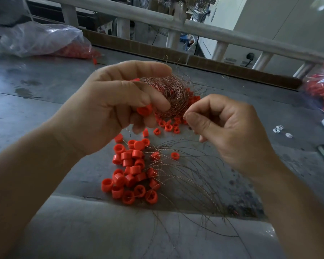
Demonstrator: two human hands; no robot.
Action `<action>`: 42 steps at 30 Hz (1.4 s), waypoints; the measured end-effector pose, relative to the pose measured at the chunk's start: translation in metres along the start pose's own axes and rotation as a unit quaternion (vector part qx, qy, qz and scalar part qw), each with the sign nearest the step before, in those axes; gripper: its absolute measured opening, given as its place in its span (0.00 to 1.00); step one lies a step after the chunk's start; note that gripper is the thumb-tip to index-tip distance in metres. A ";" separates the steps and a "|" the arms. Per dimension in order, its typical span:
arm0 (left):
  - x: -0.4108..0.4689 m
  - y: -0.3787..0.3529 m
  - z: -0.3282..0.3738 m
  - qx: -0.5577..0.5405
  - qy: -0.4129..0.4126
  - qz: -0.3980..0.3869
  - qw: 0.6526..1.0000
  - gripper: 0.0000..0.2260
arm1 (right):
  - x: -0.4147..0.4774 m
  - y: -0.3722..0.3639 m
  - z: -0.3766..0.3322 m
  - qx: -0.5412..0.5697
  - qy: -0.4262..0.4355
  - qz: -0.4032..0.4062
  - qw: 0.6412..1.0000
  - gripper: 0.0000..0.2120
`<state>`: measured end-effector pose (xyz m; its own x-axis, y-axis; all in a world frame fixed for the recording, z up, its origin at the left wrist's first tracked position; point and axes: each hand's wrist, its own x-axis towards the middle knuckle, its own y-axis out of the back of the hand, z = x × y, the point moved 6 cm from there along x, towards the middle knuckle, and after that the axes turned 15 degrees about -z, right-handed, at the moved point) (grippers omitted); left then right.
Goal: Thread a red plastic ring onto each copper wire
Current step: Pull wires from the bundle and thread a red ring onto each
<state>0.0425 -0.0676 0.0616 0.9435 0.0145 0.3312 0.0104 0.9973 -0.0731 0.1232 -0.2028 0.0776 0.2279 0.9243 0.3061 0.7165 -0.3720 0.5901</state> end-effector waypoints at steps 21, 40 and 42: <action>-0.002 0.063 -0.027 0.507 0.167 0.263 0.804 0.11 | -0.001 -0.033 0.023 -0.199 -0.144 -0.189 0.951 0.11; 0.006 0.070 -0.037 0.541 0.179 0.196 0.798 0.03 | 0.000 0.000 0.025 -0.154 -0.146 -0.061 0.975 0.07; 0.006 0.061 -0.028 0.504 0.148 0.197 0.828 0.06 | -0.001 0.008 0.029 -0.182 -0.153 -0.030 0.971 0.08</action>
<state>0.0578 -0.0085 0.0326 0.8495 0.4829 0.2125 -0.4584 0.4761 0.7505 0.1477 -0.2039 0.0603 0.4181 0.9065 0.0584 0.4672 -0.2697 0.8420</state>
